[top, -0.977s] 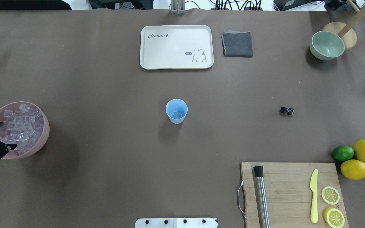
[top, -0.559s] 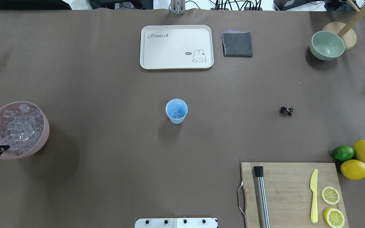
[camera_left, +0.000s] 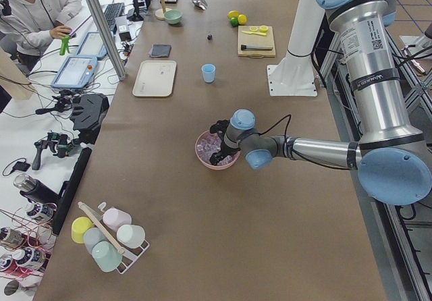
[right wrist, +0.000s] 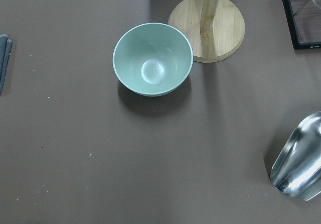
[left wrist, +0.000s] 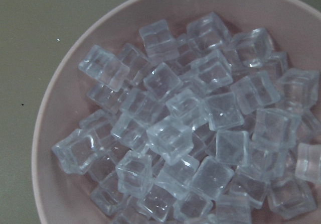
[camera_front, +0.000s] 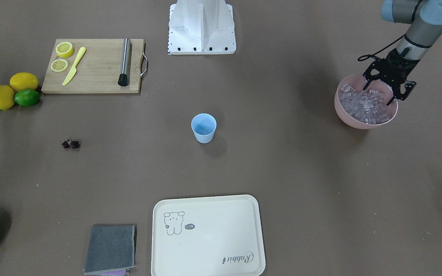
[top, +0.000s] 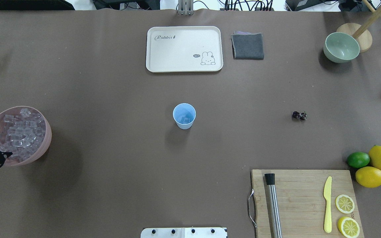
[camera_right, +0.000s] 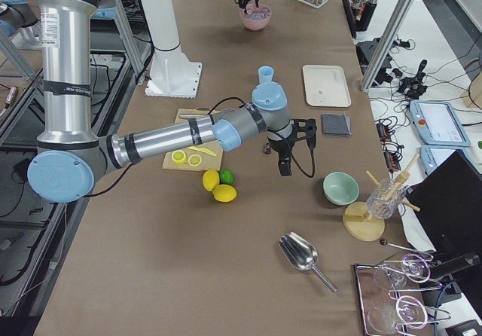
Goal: Put ice and cherries in cup
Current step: 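Grasp another ice cube in the pink bowl with the left gripper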
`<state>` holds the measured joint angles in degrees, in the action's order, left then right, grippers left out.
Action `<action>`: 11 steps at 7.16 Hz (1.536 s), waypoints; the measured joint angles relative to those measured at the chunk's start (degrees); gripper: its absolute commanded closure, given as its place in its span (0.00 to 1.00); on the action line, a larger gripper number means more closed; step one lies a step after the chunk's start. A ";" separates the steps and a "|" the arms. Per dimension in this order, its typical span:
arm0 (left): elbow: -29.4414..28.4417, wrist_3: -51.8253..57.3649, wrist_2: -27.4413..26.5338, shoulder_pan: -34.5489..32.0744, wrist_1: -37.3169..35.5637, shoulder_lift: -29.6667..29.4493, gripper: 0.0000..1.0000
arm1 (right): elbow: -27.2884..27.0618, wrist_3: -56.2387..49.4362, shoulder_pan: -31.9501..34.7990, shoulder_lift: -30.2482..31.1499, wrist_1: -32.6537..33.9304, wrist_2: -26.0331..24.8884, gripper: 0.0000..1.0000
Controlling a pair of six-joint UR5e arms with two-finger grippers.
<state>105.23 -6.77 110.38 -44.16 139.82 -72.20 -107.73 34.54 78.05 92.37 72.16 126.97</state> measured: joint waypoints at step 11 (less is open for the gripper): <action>-1.45 0.01 0.55 1.13 -0.30 -1.16 1.00 | 0.11 0.00 0.00 0.00 -0.09 -0.05 0.00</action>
<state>103.78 -6.76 110.93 -43.03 139.52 -73.37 -107.62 34.54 78.05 92.37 72.07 126.92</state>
